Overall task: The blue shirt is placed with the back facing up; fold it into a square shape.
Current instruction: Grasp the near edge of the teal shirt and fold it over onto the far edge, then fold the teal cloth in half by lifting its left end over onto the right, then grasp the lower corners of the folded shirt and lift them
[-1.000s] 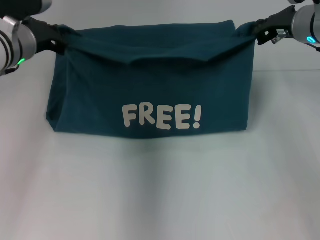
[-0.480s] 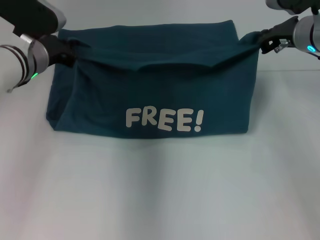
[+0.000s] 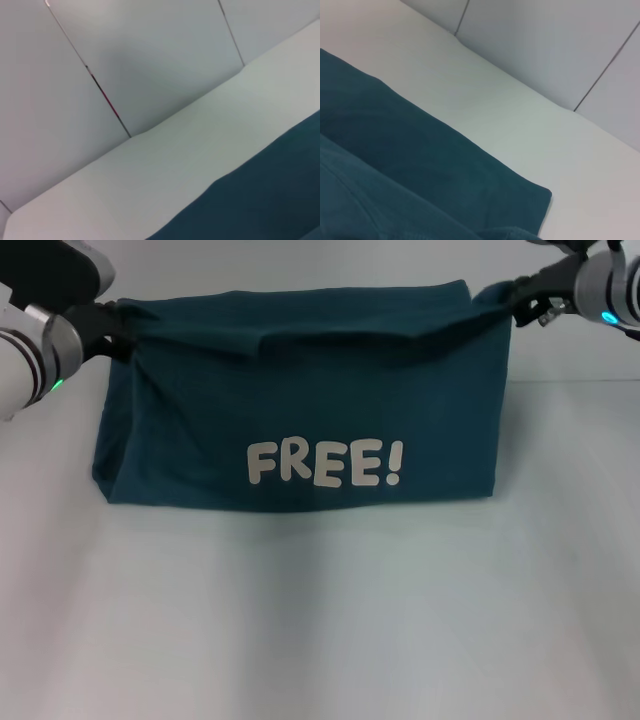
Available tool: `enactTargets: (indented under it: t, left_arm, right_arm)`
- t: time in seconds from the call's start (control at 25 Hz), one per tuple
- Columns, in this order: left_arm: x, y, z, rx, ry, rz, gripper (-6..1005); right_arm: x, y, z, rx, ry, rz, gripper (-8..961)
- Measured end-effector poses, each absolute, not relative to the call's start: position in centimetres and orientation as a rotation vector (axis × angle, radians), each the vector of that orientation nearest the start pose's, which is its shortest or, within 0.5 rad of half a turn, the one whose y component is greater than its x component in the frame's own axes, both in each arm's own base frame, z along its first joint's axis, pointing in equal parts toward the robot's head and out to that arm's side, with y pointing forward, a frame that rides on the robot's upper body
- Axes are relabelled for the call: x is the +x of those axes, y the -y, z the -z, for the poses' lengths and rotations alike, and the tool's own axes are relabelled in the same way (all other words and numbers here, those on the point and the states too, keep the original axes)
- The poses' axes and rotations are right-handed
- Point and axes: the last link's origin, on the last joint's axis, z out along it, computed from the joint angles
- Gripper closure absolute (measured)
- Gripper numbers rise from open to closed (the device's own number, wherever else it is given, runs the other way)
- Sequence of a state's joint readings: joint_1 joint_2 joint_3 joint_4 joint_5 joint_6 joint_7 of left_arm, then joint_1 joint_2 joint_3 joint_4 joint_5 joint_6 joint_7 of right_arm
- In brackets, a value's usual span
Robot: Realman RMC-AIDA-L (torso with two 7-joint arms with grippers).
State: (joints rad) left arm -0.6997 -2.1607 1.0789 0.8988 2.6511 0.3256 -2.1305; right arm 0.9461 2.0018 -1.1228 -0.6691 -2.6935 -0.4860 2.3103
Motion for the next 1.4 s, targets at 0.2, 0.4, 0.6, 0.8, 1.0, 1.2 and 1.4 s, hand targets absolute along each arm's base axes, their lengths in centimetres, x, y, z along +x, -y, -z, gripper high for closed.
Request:
enactTargets:
  t: [0.2,0.4,0.6,0.8,1.0,1.2,1.4]
  left_arm:
    - [-22.5,-47.5,-3.2,-1.881,0.409,-0.041,956]
    - [-23.0,-47.4,-2.5,-1.891,0.384,-0.075,954]
    - [-23.2,-47.3,-2.4,-1.895,0.370,-0.089,951]
    - [-23.1,-47.3,-2.2,-1.885,0.316,-0.115,916]
    - [-23.3,-47.3,-1.6,-1.893,0.295,-0.135,764]
    - [-23.3,-47.3,-1.6,-1.882,0.296,-0.129,623]
    - [-24.0,-46.9,-1.5,-1.890,0.342,-0.126,563]
  right_arm:
    - [17.5,-52.2,-4.0,-2.031,-0.429,0.106,932]
    - [17.6,-52.0,-3.5,-2.035,-0.425,0.121,932]
    - [18.1,-51.8,-3.3,-2.021,-0.439,0.147,826]
    - [18.8,-51.4,-2.8,-2.011,-0.455,0.157,670]
    - [18.9,-50.7,-2.3,-2.010,-0.450,0.140,446]
    - [19.1,-50.0,-1.8,-2.019,-0.448,0.151,277]
    - [19.4,-49.2,-1.3,-2.058,-0.518,0.169,274]
